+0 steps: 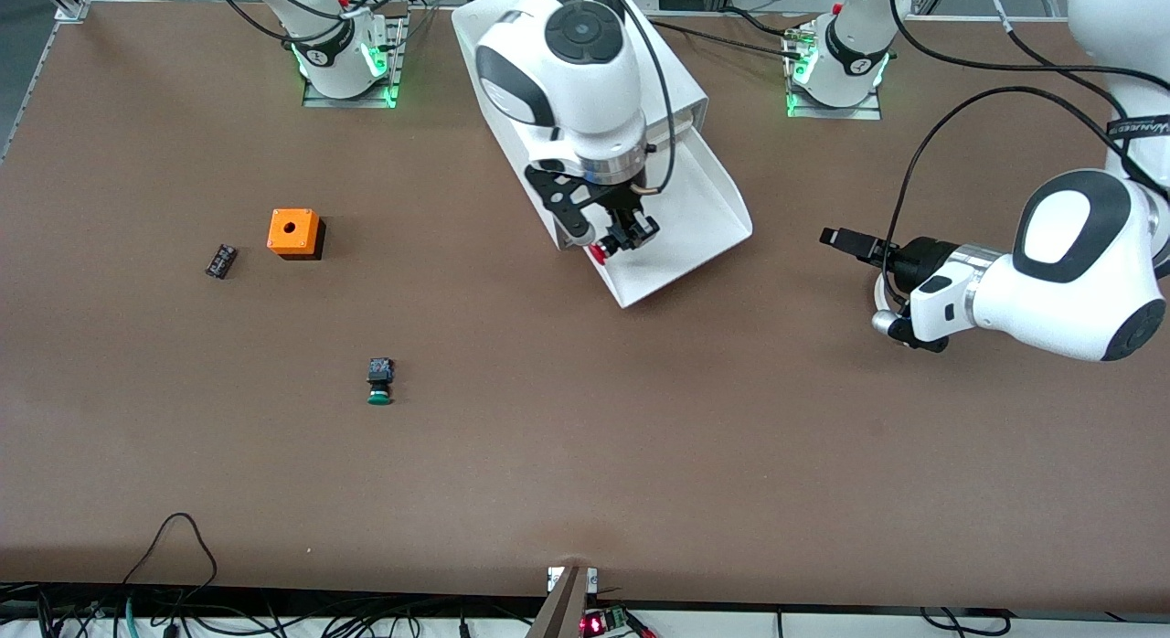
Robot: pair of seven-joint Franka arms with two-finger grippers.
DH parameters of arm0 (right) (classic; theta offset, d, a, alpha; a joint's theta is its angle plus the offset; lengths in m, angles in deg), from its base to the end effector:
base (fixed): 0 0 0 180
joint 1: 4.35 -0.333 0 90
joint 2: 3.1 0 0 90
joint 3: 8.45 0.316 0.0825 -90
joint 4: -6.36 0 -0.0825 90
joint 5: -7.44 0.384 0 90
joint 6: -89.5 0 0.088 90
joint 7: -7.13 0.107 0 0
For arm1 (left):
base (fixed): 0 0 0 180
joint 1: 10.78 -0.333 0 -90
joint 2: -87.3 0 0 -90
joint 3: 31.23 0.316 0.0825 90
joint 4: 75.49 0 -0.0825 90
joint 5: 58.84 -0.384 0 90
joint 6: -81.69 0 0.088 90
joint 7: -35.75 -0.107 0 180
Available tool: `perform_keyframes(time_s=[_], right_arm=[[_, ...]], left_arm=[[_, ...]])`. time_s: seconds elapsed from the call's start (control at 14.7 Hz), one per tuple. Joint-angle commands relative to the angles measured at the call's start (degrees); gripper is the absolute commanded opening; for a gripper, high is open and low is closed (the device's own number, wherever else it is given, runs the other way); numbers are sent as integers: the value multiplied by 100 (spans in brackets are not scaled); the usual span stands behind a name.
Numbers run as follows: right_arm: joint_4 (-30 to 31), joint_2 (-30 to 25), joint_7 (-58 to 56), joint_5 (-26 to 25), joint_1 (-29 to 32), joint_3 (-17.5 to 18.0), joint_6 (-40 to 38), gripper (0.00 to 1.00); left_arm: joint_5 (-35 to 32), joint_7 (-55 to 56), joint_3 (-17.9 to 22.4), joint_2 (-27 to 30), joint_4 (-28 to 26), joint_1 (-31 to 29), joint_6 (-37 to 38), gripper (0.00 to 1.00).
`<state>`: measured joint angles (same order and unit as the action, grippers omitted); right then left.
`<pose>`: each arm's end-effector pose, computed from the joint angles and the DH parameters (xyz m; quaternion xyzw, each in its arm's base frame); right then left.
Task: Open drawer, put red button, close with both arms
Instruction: 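Lower the red button into the drawer and open the right gripper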
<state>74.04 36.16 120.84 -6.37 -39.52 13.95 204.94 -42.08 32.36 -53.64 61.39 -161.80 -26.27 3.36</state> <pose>0.4855 0.5799 0.4239 -0.8730 0.4780 -0.0034 0.0970 0.6084 -0.0759 0.4027 0.9319 -0.0790 -0.2769 0.2207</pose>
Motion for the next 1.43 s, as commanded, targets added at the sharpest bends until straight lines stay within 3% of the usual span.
perform_keyframes(time_s=[0.0,0.27,0.61,0.68,0.75,0.81,1.09,1.36], right_arm=[[-158,398,659,-192,-200,-43,408,0],[-167,767,1082,-193,-578,-368,926,0],[-176,944,1320,-184,-623,-412,1174,1],[-176,944,1329,-166,-623,-412,1174,20],[-176,944,1329,-157,-614,-412,1165,49],[-176,926,1320,-157,-623,-421,1165,99],[-404,900,1312,-166,-623,-404,902,100],[-879,874,1023,-166,-562,-404,165,100]], left_arm=[[-986,470,0,314,45,309,45,100],[-2402,419,0,376,667,582,71,100],[-2668,401,61,297,949,565,-218,100],[-2694,479,70,297,950,556,-227,100],[-2668,567,87,297,941,530,-262,100],[-2625,759,79,297,941,504,-263,100],[-2607,1349,61,323,933,512,-482,100],[-2581,2060,35,341,862,530,-745,100]])
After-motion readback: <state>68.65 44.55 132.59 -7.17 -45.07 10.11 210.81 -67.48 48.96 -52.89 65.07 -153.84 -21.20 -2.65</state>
